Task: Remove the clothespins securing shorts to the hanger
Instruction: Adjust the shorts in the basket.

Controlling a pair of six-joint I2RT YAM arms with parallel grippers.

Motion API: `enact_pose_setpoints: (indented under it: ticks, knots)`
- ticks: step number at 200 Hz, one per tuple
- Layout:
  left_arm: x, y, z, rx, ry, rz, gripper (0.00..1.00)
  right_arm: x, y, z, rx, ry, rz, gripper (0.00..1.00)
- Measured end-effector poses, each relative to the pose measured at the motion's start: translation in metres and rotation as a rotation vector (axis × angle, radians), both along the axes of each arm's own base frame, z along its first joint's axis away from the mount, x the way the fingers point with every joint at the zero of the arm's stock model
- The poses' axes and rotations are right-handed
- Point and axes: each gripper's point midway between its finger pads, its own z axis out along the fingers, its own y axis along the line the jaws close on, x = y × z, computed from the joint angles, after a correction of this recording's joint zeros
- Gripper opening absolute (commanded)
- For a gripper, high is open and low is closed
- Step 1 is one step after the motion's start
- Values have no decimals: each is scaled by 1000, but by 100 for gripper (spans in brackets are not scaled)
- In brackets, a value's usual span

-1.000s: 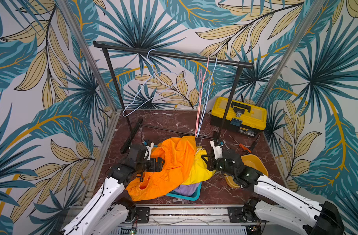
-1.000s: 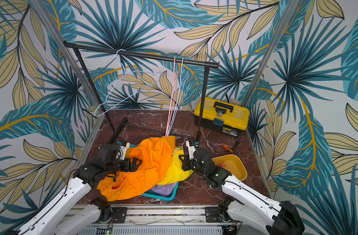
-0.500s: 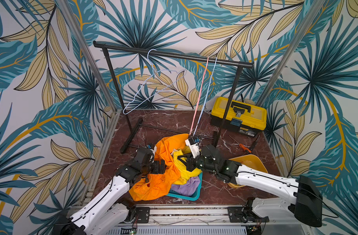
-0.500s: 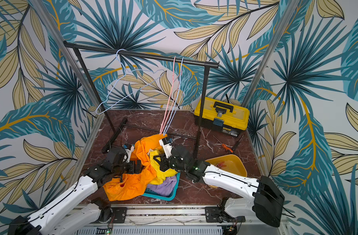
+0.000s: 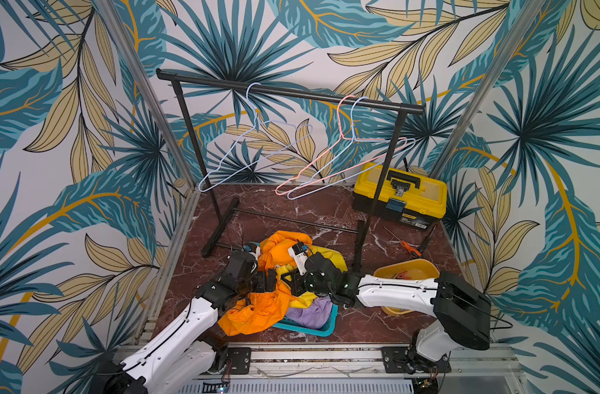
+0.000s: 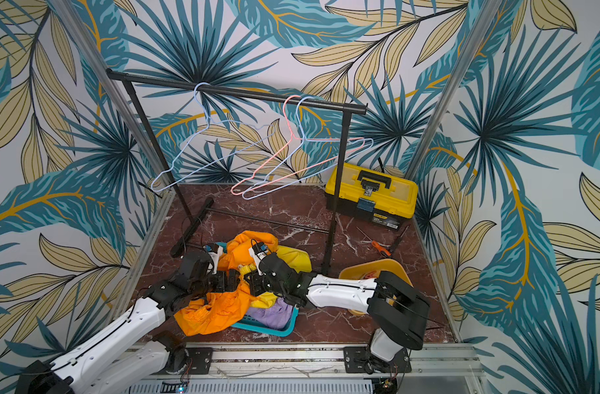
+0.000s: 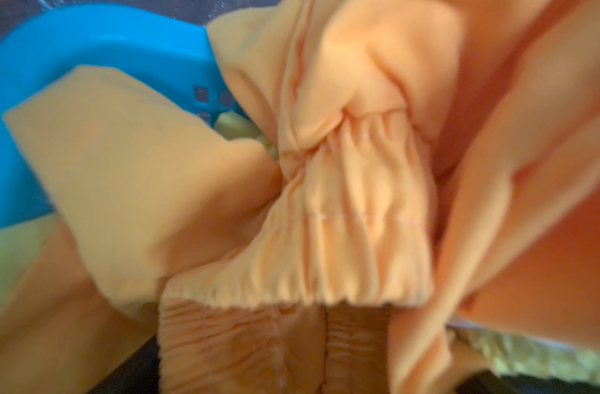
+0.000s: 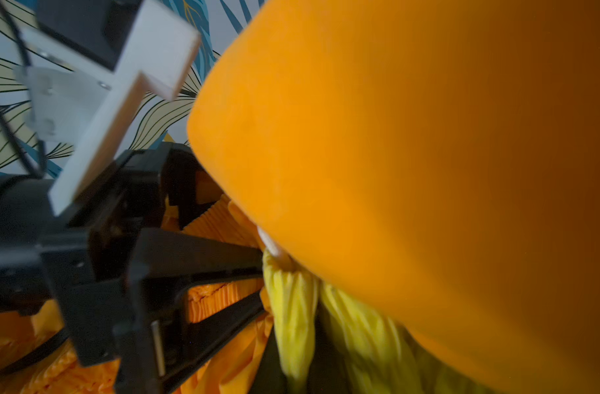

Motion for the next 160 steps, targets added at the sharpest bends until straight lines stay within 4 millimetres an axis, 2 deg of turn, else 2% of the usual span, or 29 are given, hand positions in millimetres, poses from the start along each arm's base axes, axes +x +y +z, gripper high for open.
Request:
enact_pose_setpoints:
  ticks: [23,67,86,108,160]
  knots:
    - [-1,-1,22,-25,-40,-2,99,4,1,-13,-39,23,-32,0]
    - [-3,1,107,-121,-232,8,100,8,0,-25,-76,38,-80,0]
    - [-9,10,132,-131,-300,29,100,10,1,-30,-84,43,-89,0]
    - [-15,23,143,-104,-339,62,99,12,4,-36,-94,54,-91,0]
    - [-25,38,129,-40,-296,100,100,27,9,-55,-58,142,-87,0]
